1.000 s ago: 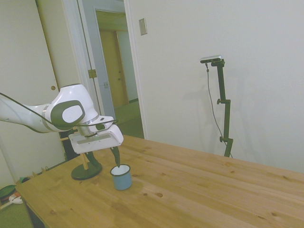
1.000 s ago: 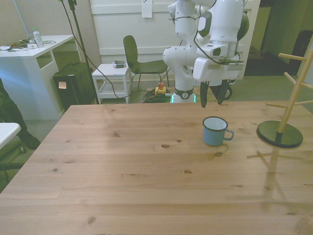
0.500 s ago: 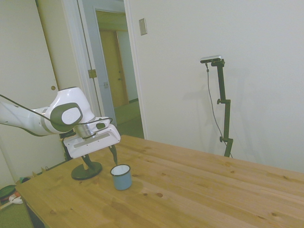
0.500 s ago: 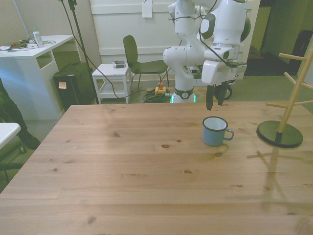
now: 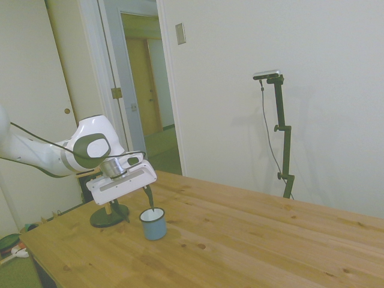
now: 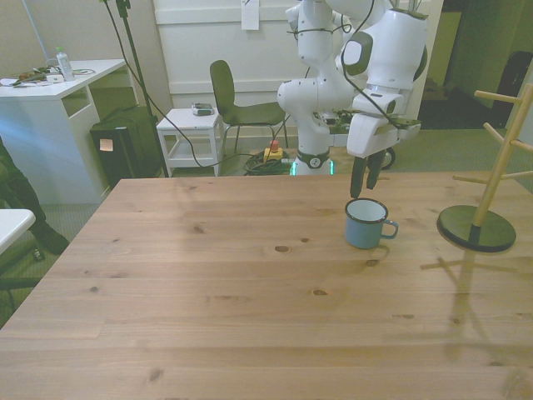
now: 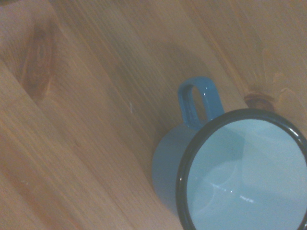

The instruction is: Hang the mug

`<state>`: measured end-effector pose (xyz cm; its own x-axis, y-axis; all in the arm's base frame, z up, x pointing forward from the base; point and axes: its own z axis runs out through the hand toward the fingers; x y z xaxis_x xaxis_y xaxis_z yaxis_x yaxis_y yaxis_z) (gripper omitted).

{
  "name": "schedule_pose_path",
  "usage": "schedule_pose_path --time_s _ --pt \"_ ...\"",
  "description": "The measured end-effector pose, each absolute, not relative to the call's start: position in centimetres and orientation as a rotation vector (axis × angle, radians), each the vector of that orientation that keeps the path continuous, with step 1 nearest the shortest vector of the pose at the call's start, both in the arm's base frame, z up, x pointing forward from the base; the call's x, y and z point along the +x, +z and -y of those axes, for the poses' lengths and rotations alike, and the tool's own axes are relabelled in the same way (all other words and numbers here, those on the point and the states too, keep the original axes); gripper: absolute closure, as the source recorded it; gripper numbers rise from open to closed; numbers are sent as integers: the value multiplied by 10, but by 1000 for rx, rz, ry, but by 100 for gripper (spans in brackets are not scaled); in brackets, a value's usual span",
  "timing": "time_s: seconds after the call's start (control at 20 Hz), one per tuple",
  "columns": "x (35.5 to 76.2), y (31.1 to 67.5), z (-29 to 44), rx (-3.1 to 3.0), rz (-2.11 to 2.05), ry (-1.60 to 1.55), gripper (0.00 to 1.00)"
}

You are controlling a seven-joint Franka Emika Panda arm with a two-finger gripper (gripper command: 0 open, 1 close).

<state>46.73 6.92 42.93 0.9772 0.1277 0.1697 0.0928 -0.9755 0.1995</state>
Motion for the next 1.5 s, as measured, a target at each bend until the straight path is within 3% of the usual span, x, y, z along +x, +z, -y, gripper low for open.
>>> schedule_pose_path --time_s 1.1,1.15,1.5 --pt "465 405 -74 2852 -465 302 0" --pt "466 403 -73 2851 -469 299 100" --pt "468 400 -67 2833 -518 296 100"
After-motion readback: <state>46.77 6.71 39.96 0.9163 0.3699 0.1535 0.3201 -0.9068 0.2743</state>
